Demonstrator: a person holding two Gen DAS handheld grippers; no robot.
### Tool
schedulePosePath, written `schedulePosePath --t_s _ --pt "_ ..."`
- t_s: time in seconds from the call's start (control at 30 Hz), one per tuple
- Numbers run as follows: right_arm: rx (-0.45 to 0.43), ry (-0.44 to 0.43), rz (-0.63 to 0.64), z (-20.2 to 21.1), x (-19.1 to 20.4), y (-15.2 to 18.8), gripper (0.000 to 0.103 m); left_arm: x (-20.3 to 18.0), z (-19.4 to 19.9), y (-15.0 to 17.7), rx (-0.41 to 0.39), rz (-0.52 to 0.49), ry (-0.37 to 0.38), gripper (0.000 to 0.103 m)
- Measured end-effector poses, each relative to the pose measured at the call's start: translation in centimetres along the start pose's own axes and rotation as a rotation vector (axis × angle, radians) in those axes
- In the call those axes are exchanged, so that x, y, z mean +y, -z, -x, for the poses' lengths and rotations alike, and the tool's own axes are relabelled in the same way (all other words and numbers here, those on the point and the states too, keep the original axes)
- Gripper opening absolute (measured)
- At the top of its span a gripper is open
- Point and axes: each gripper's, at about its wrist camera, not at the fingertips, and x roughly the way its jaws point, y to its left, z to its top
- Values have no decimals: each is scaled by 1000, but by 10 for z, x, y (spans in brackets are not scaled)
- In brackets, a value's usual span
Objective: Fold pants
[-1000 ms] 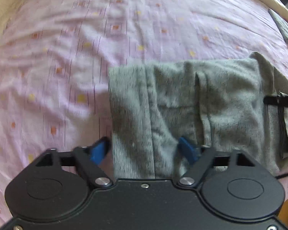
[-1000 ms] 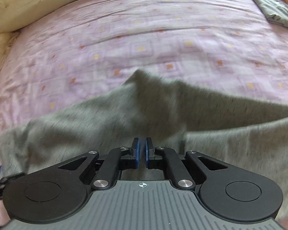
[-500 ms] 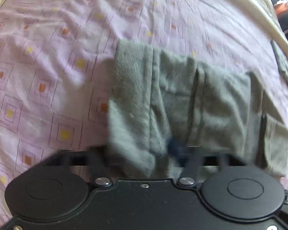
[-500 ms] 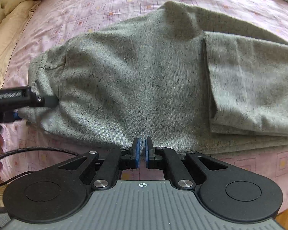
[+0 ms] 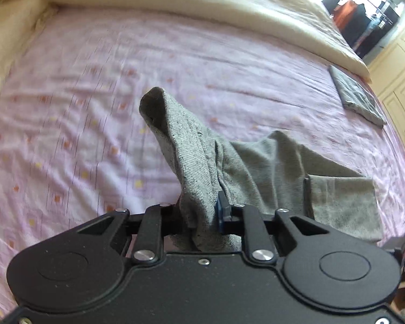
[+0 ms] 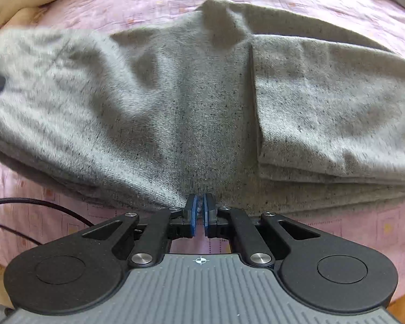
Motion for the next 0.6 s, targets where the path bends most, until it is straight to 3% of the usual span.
schedulePosePath --t_s 0.07,0.2,0.37,0.47,0.5,0.53,0.6 --pt "3 -41 21 7 -5 -3 6 -22 11 -1 -36 -57 -20 25" --pt "-91 -159 23 44 -35 -6 6 -72 37 -10 -101 -150 -50 24" --pt "-172 -210 -22 78 -98 -10 6 -161 56 -20 -178 -296 -56 22" --pt "-188 -197 -76 87 -149 -12 6 -227 38 -21 -198 -366 -7 20" --pt "-192 -184 -98 92 -169 -7 6 -249 27 -20 -196 -375 30 14" --pt "-191 -171 -121 94 -186 -5 6 -272 14 -18 -184 -388 70 8" --pt "-187 -144 -179 98 -224 1 6 -317 -19 -11 -138 -407 135 9"
